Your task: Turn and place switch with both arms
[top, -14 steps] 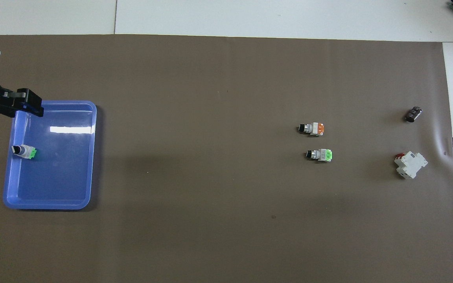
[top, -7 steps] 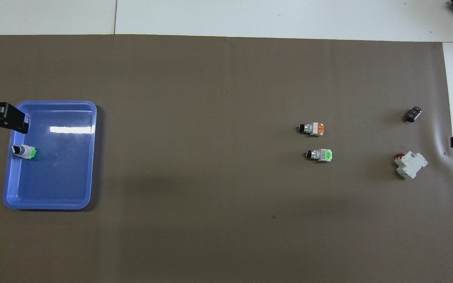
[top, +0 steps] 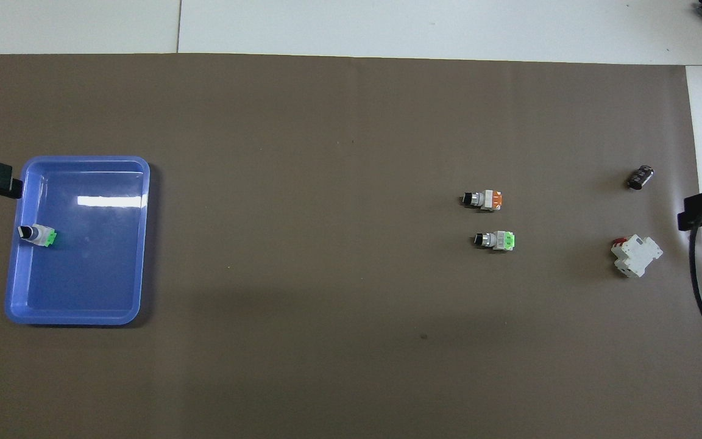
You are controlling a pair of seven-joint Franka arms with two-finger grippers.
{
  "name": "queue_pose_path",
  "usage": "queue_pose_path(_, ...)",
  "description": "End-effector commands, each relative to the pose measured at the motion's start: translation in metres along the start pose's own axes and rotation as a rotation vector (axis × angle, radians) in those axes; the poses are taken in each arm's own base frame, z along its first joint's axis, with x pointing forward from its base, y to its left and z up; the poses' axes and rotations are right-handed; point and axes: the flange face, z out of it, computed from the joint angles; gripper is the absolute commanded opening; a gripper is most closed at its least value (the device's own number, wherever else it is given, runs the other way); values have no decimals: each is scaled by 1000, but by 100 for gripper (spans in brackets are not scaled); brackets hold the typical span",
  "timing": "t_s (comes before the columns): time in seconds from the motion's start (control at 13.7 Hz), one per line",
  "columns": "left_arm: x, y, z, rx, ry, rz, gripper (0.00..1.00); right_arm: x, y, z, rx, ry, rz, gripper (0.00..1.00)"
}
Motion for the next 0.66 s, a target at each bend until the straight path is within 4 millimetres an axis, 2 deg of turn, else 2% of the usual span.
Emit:
queue_pose_path(0.0, 5, 1, -2, -8, 59, -6, 100, -9, -1, 11, 2, 1, 50, 100)
queue_pose_path(0.22, 9, 0, -4, -4, 89, 2, 100, -16, -3, 22, 2, -1, 38, 100)
queue_pose_path(0.58, 9, -1, -3, 2, 89, 0, 100, -16, -3, 18, 11, 5, 36, 100)
